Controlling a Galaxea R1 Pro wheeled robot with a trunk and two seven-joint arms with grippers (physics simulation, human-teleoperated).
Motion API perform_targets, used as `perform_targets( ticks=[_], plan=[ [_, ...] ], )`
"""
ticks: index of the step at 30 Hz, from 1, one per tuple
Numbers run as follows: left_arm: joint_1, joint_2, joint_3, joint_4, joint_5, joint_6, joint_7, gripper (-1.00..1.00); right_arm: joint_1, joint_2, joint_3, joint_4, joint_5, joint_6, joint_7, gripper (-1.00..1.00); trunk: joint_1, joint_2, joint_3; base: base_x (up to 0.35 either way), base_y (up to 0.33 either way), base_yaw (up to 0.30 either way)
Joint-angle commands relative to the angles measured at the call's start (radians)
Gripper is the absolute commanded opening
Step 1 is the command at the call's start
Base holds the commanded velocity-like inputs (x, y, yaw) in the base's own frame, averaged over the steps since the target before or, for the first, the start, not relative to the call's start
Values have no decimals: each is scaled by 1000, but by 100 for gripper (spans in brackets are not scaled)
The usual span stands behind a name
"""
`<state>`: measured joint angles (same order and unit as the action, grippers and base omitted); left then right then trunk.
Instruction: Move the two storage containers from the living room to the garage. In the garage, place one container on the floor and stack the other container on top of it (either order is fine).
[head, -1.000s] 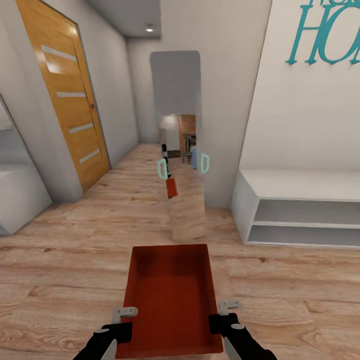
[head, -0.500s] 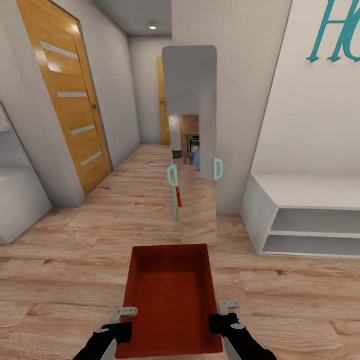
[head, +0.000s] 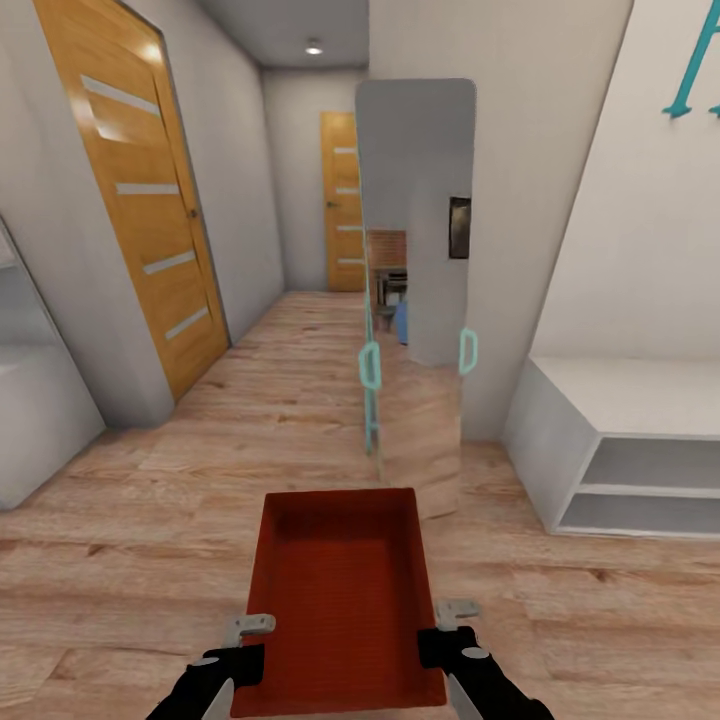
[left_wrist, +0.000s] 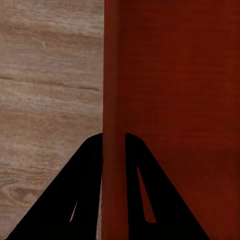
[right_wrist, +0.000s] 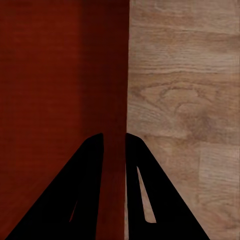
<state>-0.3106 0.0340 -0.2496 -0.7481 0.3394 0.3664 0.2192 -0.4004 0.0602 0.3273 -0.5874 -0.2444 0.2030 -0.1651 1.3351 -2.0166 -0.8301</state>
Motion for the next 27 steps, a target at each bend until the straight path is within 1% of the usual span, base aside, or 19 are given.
perform_targets(
  ticks=[1,27],
  plan=[
    [-1,0,-11,-36,27,-1,8,-100,0,0,9,0,-20,4,-5,-100,0,0,-1,296,234,0],
    [-1,1,-11,-36,27,-1,9,-100,0,0,9,0,-21,4,-5,-100,0,0,-1,296,235,0]
  ],
)
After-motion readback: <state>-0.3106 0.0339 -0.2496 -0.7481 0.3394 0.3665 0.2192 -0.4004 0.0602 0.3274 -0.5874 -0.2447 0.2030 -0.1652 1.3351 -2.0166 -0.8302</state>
